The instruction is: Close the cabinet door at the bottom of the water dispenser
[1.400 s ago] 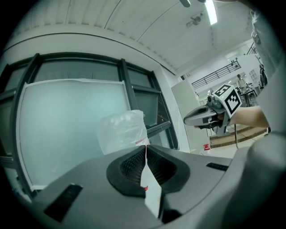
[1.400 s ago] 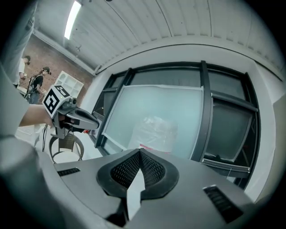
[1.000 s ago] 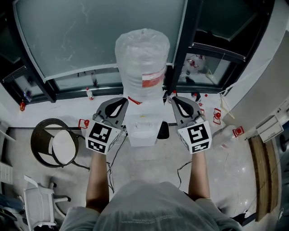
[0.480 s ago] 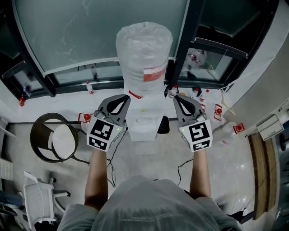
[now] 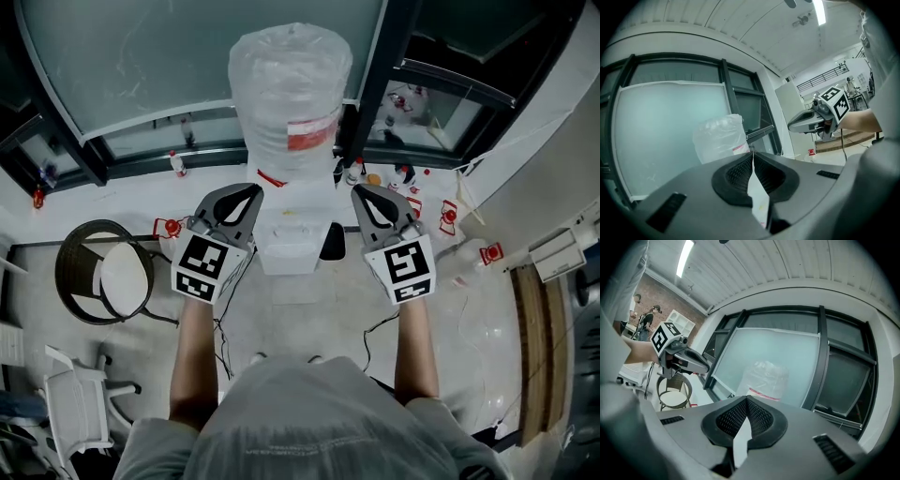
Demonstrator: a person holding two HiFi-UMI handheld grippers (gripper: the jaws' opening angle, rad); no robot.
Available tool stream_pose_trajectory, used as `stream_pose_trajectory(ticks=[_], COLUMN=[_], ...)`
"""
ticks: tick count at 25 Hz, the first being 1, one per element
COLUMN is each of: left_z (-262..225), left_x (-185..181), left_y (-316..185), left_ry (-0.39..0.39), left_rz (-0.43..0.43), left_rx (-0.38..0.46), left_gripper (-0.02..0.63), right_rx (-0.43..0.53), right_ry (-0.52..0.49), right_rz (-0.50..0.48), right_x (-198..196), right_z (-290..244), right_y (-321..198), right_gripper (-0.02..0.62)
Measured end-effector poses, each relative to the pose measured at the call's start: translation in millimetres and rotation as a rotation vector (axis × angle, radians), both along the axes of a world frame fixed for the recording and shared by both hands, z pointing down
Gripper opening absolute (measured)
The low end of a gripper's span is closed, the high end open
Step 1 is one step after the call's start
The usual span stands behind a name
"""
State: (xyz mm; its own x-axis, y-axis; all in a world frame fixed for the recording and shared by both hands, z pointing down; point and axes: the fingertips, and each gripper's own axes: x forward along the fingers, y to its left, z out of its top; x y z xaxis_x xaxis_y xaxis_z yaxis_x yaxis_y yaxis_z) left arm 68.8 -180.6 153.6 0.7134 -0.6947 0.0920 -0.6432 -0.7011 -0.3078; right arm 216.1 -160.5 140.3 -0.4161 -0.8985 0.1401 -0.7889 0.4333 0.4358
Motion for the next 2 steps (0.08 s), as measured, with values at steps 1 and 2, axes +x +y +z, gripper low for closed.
stream_pose_trajectory(ticks=[1, 2], left_z=[1.0, 2.0], left_x=[1.1, 2.1], left_y=[-1.4, -2.9], left_ry=[-0.001, -0.001], left_rz=[-0.005, -0.011], left_rx=[-0.003, -0.005], left_gripper=[0.028, 0.028], right_rx=[0.000, -0.001], right_ry=[0.003, 0.005], right_rz=[-0.007, -0.013], right_x=[0.8, 1.8], right_z=[0.7, 1.4], right_y=[-1.6, -3.3], right_gripper=[0.028, 0.028])
